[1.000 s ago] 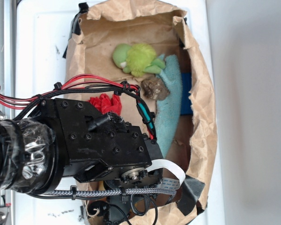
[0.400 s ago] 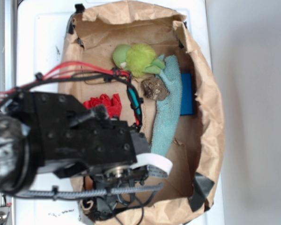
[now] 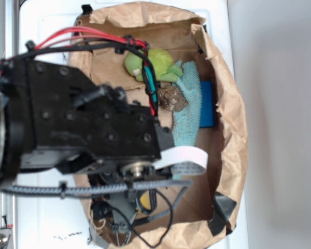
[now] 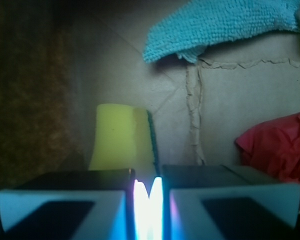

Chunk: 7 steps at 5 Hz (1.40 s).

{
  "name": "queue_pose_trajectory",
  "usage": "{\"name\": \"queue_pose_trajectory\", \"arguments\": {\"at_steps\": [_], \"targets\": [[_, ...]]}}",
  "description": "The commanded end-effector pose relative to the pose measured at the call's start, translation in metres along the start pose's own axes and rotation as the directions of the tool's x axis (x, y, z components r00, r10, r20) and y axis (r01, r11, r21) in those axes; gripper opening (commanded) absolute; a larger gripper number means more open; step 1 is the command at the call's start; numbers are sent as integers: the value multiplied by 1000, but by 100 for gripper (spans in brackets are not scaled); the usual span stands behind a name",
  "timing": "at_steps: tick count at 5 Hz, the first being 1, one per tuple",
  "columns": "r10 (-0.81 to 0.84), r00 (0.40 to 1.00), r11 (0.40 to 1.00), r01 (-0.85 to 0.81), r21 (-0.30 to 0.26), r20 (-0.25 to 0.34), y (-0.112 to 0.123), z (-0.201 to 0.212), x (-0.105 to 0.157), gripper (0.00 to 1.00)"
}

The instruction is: Grab the green sponge.

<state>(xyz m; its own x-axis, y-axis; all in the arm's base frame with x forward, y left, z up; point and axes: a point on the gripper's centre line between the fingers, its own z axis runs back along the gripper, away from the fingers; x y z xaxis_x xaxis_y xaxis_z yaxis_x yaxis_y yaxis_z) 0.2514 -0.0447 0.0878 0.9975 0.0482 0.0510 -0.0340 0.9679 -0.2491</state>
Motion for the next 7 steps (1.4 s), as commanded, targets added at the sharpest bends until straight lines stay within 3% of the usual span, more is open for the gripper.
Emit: {"name": "queue_pose_trajectory", "arguments": {"at_steps": [1,4,7], "targets": [[-25,998,1000,26,-9,53,-4,9,5,100],[-59,998,998,59,-9,4,-11,-25,1,100],[-91,994,994,87,-61,-59,-27,-47,-10,100]]}}
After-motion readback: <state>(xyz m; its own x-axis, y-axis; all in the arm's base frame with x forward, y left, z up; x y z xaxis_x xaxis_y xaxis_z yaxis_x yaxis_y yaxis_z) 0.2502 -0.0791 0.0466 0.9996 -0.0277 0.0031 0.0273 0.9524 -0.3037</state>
